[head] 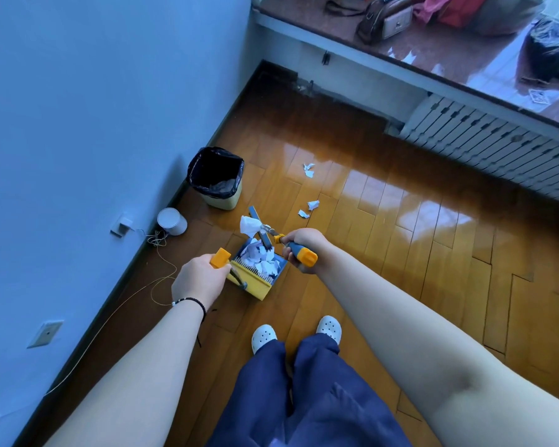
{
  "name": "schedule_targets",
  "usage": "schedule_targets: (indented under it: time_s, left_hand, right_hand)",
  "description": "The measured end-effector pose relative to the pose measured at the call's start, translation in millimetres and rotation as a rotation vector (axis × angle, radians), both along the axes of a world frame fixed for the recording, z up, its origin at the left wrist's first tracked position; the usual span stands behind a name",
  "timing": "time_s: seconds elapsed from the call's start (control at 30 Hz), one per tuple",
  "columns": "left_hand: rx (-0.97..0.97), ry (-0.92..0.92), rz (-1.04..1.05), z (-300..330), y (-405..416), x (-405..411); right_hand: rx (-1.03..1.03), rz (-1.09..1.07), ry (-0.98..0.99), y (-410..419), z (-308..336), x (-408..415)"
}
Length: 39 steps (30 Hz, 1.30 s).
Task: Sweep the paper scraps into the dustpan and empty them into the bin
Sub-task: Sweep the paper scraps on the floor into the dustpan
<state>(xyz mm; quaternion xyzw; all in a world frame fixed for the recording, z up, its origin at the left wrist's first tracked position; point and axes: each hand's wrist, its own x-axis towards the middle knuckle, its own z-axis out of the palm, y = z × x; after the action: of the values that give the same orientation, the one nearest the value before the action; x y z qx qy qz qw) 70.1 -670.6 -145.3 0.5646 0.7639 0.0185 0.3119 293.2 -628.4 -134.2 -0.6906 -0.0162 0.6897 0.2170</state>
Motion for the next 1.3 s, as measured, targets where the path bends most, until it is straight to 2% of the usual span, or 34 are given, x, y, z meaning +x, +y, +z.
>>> schedule_targets:
  time_s: [0.23, 0.37, 0.77, 0.93, 1.3]
  left_hand:
    - [0.009, 0.003, 0.031, 1, 1, -8]
    - [0.003, 0.036, 0.02, 2, 6, -12]
    - [0.028, 0.011, -0.035, -2, 33, 8]
    - [0.048, -0.001, -0.085, -7, 58, 33]
    - [0.061, 0.003, -0.17, -5, 111, 111]
  right_hand:
    - [-0.036, 0.121, 0.021, 42, -19, -3]
    - [-0.095, 0.12, 0.045, 56, -31, 5]
    - [-0.05, -0.066, -0.052, 49, -50, 55]
    - [-0.041, -0.151, -0.034, 42, -43, 88]
    - [0.006, -0.173, -0.082, 57, -32, 126]
